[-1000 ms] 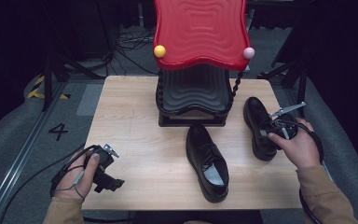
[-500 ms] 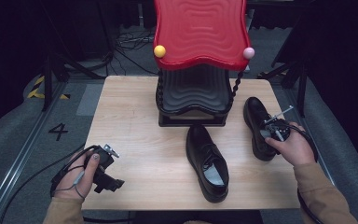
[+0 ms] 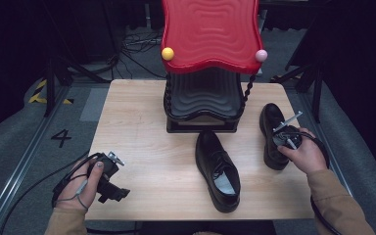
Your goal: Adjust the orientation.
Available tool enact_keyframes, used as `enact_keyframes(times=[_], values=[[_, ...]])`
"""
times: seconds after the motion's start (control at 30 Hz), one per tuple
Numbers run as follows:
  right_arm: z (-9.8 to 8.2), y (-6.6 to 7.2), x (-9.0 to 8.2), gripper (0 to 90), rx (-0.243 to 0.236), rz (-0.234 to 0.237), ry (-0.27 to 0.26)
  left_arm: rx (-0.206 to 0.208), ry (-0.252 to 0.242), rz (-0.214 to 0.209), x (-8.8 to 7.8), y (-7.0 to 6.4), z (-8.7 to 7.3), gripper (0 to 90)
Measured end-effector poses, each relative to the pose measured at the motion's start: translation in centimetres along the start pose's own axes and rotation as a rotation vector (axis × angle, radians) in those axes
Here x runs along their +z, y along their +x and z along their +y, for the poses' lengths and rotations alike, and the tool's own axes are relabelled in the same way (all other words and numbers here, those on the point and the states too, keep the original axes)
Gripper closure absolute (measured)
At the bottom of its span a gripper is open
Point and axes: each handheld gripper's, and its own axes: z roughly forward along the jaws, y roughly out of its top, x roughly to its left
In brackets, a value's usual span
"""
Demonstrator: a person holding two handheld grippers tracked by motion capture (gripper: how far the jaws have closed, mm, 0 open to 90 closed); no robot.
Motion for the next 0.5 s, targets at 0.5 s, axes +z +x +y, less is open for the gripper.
enact_keyframes(times=[0.5], values=[[-1.7, 4.8, -3.4, 80.2, -0.146, 0.004, -0.025, 0.024, 0.002, -0.008, 0.1, 0.0, 0.9, 17.6]])
